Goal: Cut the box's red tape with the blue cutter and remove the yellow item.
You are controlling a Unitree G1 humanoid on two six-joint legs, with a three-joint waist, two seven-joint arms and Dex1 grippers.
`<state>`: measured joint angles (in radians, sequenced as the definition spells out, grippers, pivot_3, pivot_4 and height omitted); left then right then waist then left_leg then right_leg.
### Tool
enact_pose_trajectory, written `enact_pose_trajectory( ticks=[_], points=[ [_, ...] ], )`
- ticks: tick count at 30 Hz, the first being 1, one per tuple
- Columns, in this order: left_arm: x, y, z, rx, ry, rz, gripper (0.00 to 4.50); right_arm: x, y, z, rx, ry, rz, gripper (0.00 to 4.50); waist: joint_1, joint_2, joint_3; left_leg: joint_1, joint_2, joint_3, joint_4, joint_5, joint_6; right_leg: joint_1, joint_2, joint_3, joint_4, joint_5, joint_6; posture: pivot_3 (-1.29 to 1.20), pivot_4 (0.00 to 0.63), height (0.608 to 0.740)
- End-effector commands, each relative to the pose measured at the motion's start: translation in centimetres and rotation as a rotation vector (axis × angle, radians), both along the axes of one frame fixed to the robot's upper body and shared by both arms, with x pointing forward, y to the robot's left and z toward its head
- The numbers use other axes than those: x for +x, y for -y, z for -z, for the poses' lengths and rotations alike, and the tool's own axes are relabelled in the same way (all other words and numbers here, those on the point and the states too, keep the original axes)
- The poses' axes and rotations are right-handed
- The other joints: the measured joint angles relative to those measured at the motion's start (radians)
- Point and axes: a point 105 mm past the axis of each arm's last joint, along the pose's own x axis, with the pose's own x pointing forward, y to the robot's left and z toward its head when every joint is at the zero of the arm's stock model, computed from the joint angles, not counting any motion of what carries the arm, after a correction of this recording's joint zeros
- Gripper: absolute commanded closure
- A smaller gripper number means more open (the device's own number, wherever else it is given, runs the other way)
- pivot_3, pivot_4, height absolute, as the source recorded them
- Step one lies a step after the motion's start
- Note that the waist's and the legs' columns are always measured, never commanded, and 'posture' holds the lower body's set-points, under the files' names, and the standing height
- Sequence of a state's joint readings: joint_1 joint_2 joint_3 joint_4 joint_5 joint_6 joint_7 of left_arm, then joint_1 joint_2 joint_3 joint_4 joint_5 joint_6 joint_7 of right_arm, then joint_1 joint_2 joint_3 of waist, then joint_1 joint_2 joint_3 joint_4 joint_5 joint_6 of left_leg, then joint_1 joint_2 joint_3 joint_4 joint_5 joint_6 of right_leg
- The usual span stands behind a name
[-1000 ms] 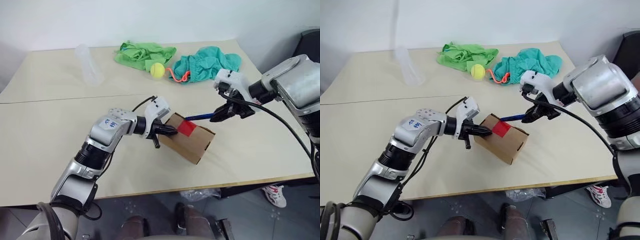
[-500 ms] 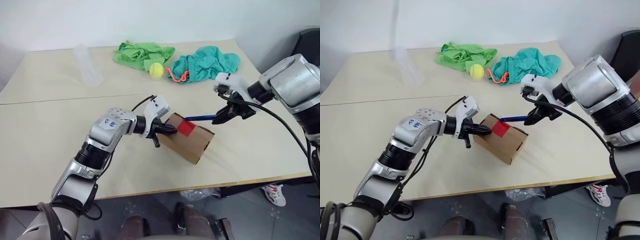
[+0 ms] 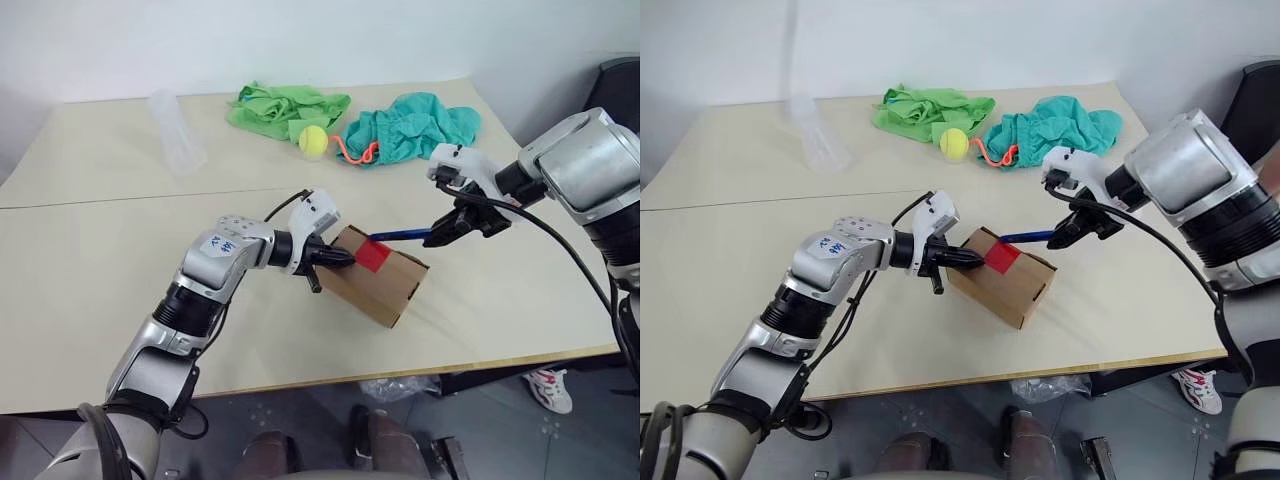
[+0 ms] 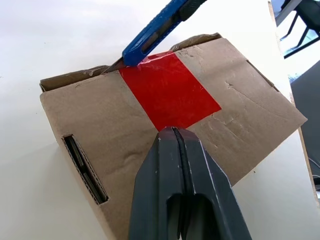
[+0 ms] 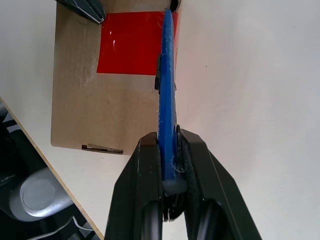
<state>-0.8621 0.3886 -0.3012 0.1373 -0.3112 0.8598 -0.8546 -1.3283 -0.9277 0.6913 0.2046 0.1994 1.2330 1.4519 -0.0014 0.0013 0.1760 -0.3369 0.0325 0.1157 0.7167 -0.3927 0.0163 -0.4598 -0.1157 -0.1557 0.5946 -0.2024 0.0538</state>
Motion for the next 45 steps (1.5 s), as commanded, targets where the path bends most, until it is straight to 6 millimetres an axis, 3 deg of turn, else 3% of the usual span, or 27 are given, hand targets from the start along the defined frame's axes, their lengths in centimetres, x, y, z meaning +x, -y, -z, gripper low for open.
enact_pose_trajectory(
  ticks=[1,24,34,45],
  points=[
    [1.0,-0.9,2.0,0.081,-0.029,-0.086,4.50,-0.1,-1.0,-1.3,0.052,0.025,-0.020,4.35,0.000,0.000,0.000,0.000,0.000,0.000,0.000,0.000,0.000,0.000,0.000,0.000,0.000,0.000,0.000,0.00,0.150,0.740],
    [0.7,-1.2,2.3,0.083,-0.033,-0.098,4.50,-3.2,0.9,1.0,-0.054,-0.096,-0.072,4.35,0.005,0.000,0.000,-0.004,0.000,-0.002,-0.001,-0.001,0.001,0.000,0.000,-0.002,-0.004,0.000,0.001,0.00,0.150,0.740],
    [0.6,-1.0,2.2,0.078,-0.027,-0.092,4.50,-1.9,-0.7,0.7,-0.036,-0.063,-0.095,4.35,-0.002,0.000,0.000,-0.002,0.000,-0.001,-0.001,-0.001,0.001,0.000,0.000,-0.001,-0.003,0.000,0.001,0.00,0.150,0.740],
    [0.7,-0.8,2.2,0.071,-0.026,-0.089,4.50,-0.5,-1.6,-1.4,-0.020,-0.005,-0.112,4.35,-0.002,0.000,0.000,-0.002,0.000,0.000,-0.001,-0.001,0.000,-0.001,0.000,-0.001,-0.002,0.000,0.001,0.00,0.150,0.740]
  ],
)
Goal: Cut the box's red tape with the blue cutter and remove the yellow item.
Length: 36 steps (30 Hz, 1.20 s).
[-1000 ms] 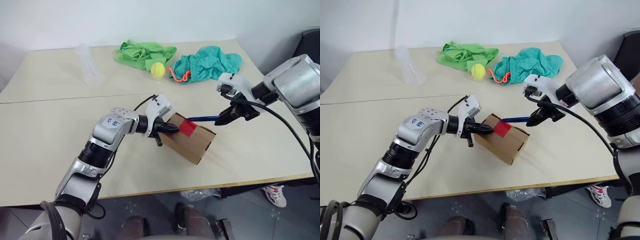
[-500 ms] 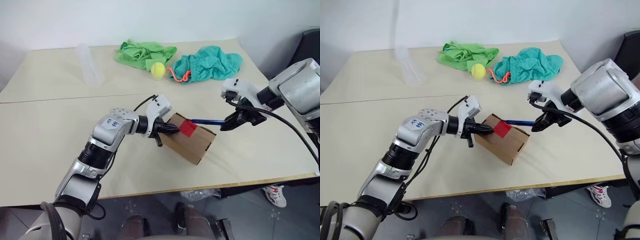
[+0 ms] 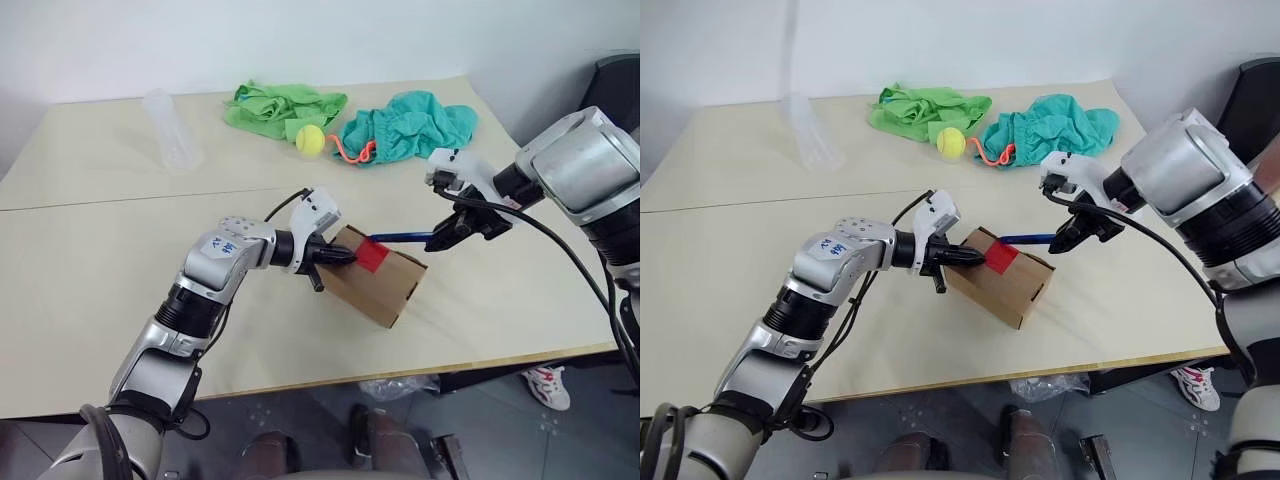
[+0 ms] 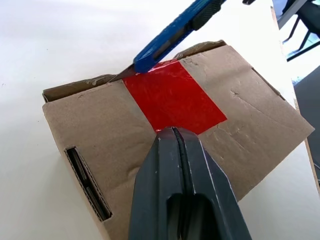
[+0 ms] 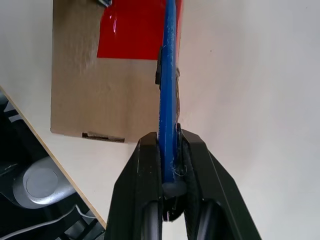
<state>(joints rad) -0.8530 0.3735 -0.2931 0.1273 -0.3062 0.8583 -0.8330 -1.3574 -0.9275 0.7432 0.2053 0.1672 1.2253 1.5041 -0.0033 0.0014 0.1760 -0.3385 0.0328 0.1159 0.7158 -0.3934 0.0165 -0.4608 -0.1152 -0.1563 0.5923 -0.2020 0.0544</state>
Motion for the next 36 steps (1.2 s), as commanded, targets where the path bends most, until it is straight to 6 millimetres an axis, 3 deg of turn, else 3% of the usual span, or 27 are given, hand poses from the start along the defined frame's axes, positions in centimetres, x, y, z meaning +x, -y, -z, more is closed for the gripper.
enact_pose_trajectory(
  ticks=[1,12,36],
  points=[
    [0.7,-1.0,2.3,0.080,-0.038,-0.076,4.50,-0.2,-1.6,-1.5,0.019,0.020,-0.097,4.35,-0.001,0.000,0.000,0.000,0.000,0.000,0.000,0.000,0.000,0.000,0.000,0.000,0.000,0.000,0.000,0.00,0.150,0.740],
    [0.9,-0.7,2.2,0.074,-0.034,-0.073,4.50,1.7,-2.4,-1.5,-0.028,0.025,-0.107,4.35,-0.001,0.000,0.000,0.000,0.000,0.001,0.000,0.000,0.000,0.000,0.000,0.000,0.002,0.000,0.000,0.00,0.150,0.740],
    [1.2,-0.8,2.3,0.070,-0.034,-0.087,4.50,0.1,-0.2,-1.2,-0.168,-0.067,-0.140,4.35,0.002,0.000,0.000,-0.001,0.000,-0.001,0.000,0.000,0.000,0.000,0.000,-0.001,0.000,0.000,0.000,0.00,0.150,0.740]
  ],
)
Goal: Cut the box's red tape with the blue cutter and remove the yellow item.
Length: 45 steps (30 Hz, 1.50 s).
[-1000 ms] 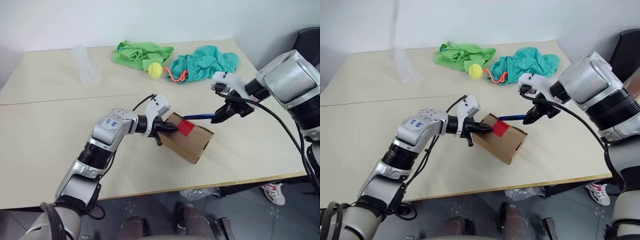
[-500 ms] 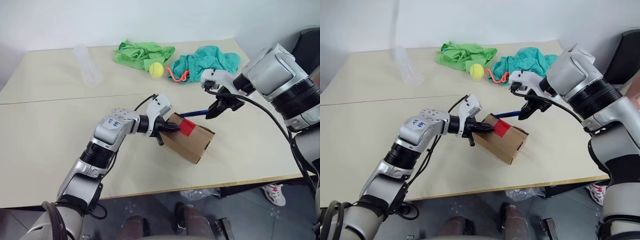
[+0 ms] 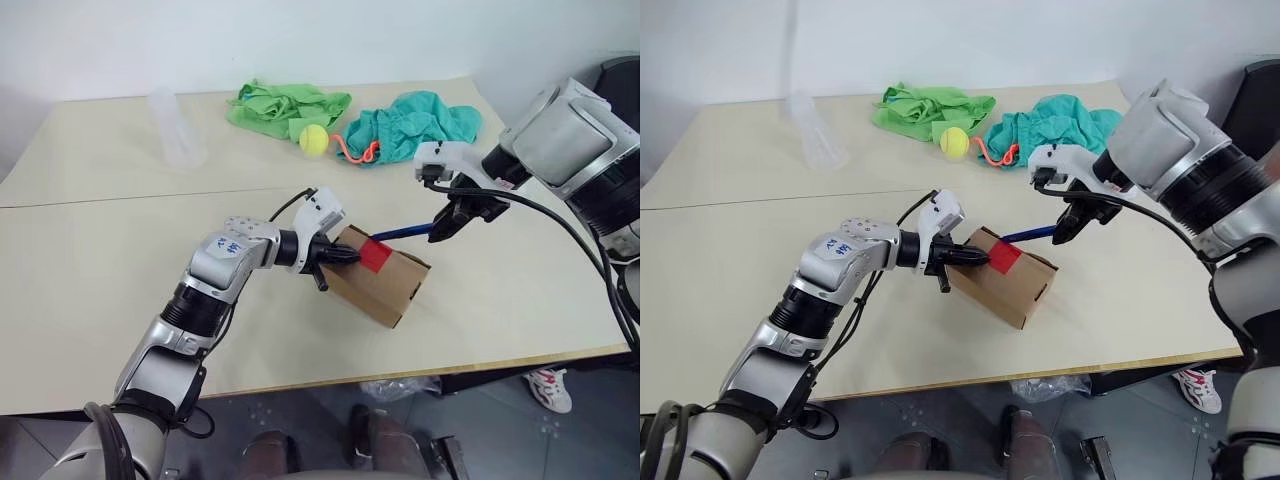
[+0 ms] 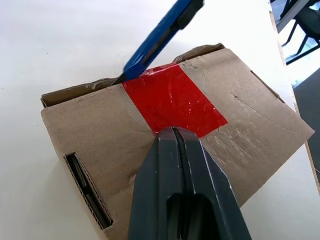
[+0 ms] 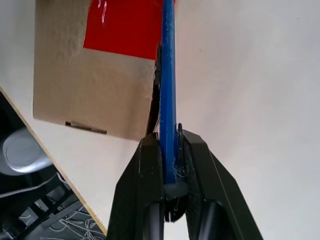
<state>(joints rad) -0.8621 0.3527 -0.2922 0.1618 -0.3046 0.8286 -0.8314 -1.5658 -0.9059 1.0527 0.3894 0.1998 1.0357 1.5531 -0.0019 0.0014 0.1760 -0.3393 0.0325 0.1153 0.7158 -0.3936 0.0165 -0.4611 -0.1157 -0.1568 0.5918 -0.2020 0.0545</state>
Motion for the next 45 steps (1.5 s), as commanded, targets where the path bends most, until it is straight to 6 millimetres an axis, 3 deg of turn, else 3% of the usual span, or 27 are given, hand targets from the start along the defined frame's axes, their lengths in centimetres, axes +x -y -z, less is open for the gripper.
enact_pose_trajectory(
  ticks=[1,29,40,45],
  points=[
    [1.0,-1.3,2.3,0.088,-0.038,-0.093,4.50,-1.1,-0.3,-0.4,0.009,-0.055,-0.050,4.35,0.001,0.000,0.000,0.000,0.000,0.000,0.000,0.000,0.000,0.000,0.000,0.000,0.000,0.000,0.000,0.00,0.150,0.740],
    [1.2,-1.4,2.4,0.090,-0.037,-0.100,4.50,-3.4,2.6,0.0,-0.053,-0.096,-0.044,4.35,0.004,0.000,0.000,-0.002,0.000,-0.001,0.000,0.000,0.000,-0.001,-0.001,-0.001,-0.001,0.000,0.000,0.00,0.150,0.740],
    [1.1,-1.5,2.5,0.106,-0.037,-0.085,4.50,-4.4,3.5,-3.0,0.117,0.013,0.058,4.35,0.005,0.000,0.000,-0.003,0.000,-0.001,0.000,-0.001,0.000,-0.002,-0.001,-0.001,-0.002,0.000,0.000,0.00,0.150,0.740],
    [0.9,-1.3,2.5,0.117,-0.039,-0.065,4.50,-4.1,3.8,-5.1,0.259,0.183,0.119,4.35,0.006,0.000,0.000,-0.003,0.001,-0.001,0.000,-0.001,0.001,-0.002,-0.001,-0.001,-0.002,0.000,0.000,0.00,0.150,0.740]
  ],
)
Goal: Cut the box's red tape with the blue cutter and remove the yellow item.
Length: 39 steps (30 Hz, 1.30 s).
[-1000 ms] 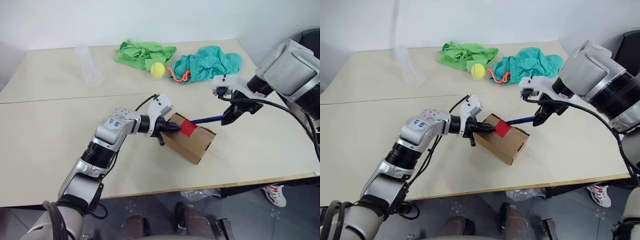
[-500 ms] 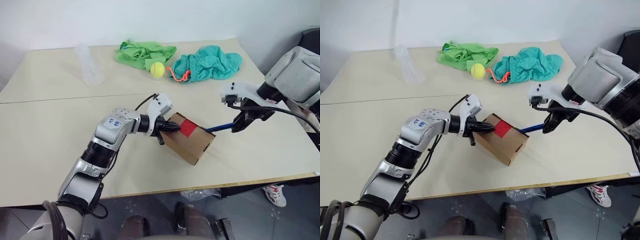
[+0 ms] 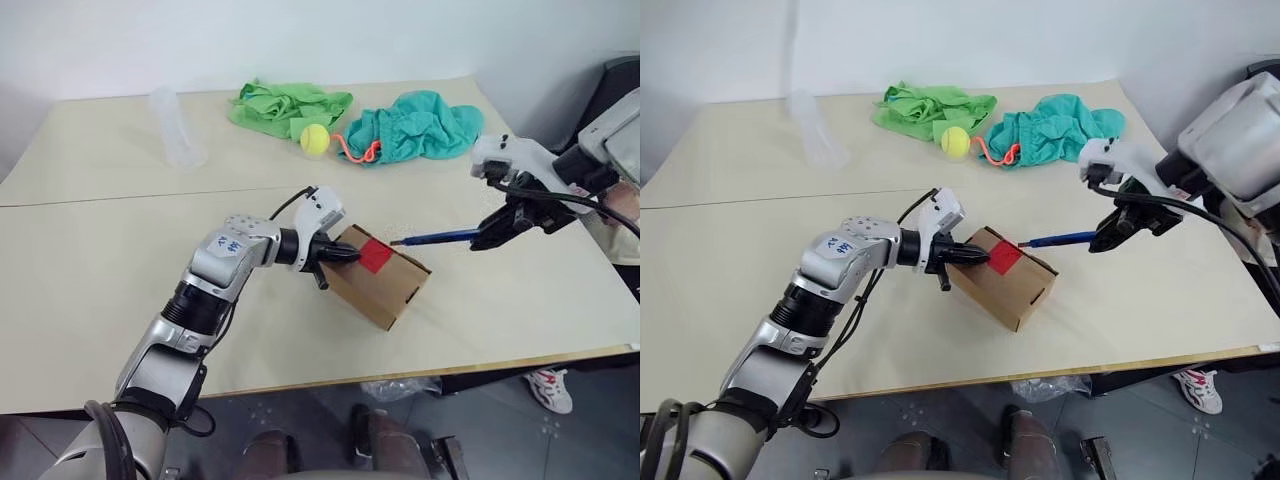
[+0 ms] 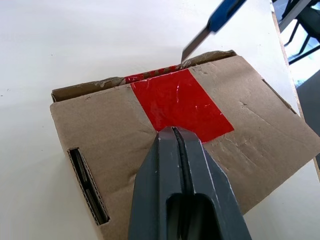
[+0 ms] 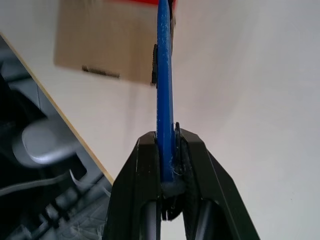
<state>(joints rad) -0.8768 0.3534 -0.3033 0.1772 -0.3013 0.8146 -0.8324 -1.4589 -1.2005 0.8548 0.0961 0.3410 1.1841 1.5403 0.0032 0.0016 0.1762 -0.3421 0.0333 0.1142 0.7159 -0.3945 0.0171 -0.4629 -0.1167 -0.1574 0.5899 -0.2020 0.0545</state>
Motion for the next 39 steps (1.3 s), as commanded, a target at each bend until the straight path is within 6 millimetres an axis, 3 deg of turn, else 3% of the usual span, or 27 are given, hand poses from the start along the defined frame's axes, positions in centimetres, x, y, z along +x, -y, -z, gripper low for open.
enact_pose_trajectory(
  ticks=[1,3,6,9,14,18,21,22,31,34,39],
  points=[
    [0.7,-1.4,2.7,0.110,-0.050,-0.066,4.50,0.2,0.5,-3.0,0.130,0.198,0.063,4.35,0.002,0.000,0.000,0.000,0.000,0.000,0.000,0.000,0.000,0.000,0.000,0.000,0.000,0.000,0.000,0.00,0.150,0.740],
    [0.7,-1.2,2.6,0.111,-0.051,-0.059,4.50,0.7,1.2,-3.1,0.172,0.310,0.099,4.35,0.008,-0.001,0.000,0.000,0.001,-0.001,0.000,0.000,-0.001,0.001,-0.001,0.000,-0.001,0.000,0.000,0.00,0.150,0.740],
    [0.6,-1.1,2.6,0.113,-0.052,-0.047,4.50,1.0,2.5,-1.6,0.204,0.412,0.149,4.35,0.017,-0.001,0.000,0.000,0.002,0.000,0.000,-0.001,-0.001,0.001,-0.001,0.000,-0.001,0.000,0.000,0.00,0.150,0.740],
    [0.6,-1.0,2.5,0.119,-0.053,-0.037,4.50,0.7,4.0,1.8,0.253,0.461,0.235,4.35,0.020,-0.001,0.000,0.001,0.002,0.001,-0.001,-0.001,-0.002,0.002,0.001,0.000,-0.002,0.000,0.000,0.00,0.150,0.740],
    [0.6,-0.9,2.4,0.121,-0.055,-0.028,4.50,0.4,5.9,5.7,0.381,0.586,0.354,4.35,0.018,-0.001,0.000,0.003,0.000,0.003,-0.002,0.000,-0.001,0.003,0.003,0.001,0.000,0.000,0.000,0.00,0.150,0.740],
    [0.7,-0.9,2.3,0.121,-0.056,-0.027,4.50,0.3,7.0,10.4,0.447,0.565,0.480,4.35,0.017,-0.002,0.000,0.006,0.000,0.003,-0.001,0.001,-0.001,0.006,0.003,0.002,0.000,0.000,0.001,0.00,0.150,0.740],
    [0.8,-1.0,2.0,0.117,-0.055,-0.027,4.50,0.2,7.1,12.0,0.457,0.548,0.516,4.35,0.015,-0.001,0.001,0.007,0.000,0.003,-0.002,0.000,0.000,0.007,0.003,0.002,0.000,0.000,0.000,0.00,0.150,0.740],
    [0.8,-1.1,1.8,0.114,-0.053,-0.028,4.50,0.3,7.2,12.2,0.461,0.552,0.529,4.00,0.014,-0.001,0.001,0.007,0.000,0.003,-0.002,0.001,0.000,0.006,0.002,0.003,0.000,0.000,0.001,0.00,0.150,0.740],
    [-0.1,-2.3,-1.2,0.073,-0.052,-0.003,4.50,-0.1,7.6,10.4,0.405,0.611,0.488,1.02,0.002,-0.001,0.001,0.005,0.000,0.003,-0.003,0.001,0.001,0.003,0.003,0.003,0.000,0.000,0.000,0.00,0.150,0.740],
    [-0.7,-3.0,-2.3,0.063,-0.061,0.019,4.50,0.4,7.3,8.2,0.375,0.661,0.436,0.02,-0.004,-0.001,0.001,0.004,-0.001,0.003,-0.003,0.001,0.001,0.002,0.003,0.003,0.000,0.000,0.001,0.00,0.150,0.740],
    [-2.0,-5.0,-4.1,0.056,-0.095,0.032,4.50,1.6,5.6,5.5,0.373,0.679,0.322,0.02,-0.007,-0.002,0.007,0.003,0.000,0.004,-0.003,0.001,0.000,0.000,0.003,0.004,0.000,0.000,0.001,0.00,0.150,0.740]
  ],
)
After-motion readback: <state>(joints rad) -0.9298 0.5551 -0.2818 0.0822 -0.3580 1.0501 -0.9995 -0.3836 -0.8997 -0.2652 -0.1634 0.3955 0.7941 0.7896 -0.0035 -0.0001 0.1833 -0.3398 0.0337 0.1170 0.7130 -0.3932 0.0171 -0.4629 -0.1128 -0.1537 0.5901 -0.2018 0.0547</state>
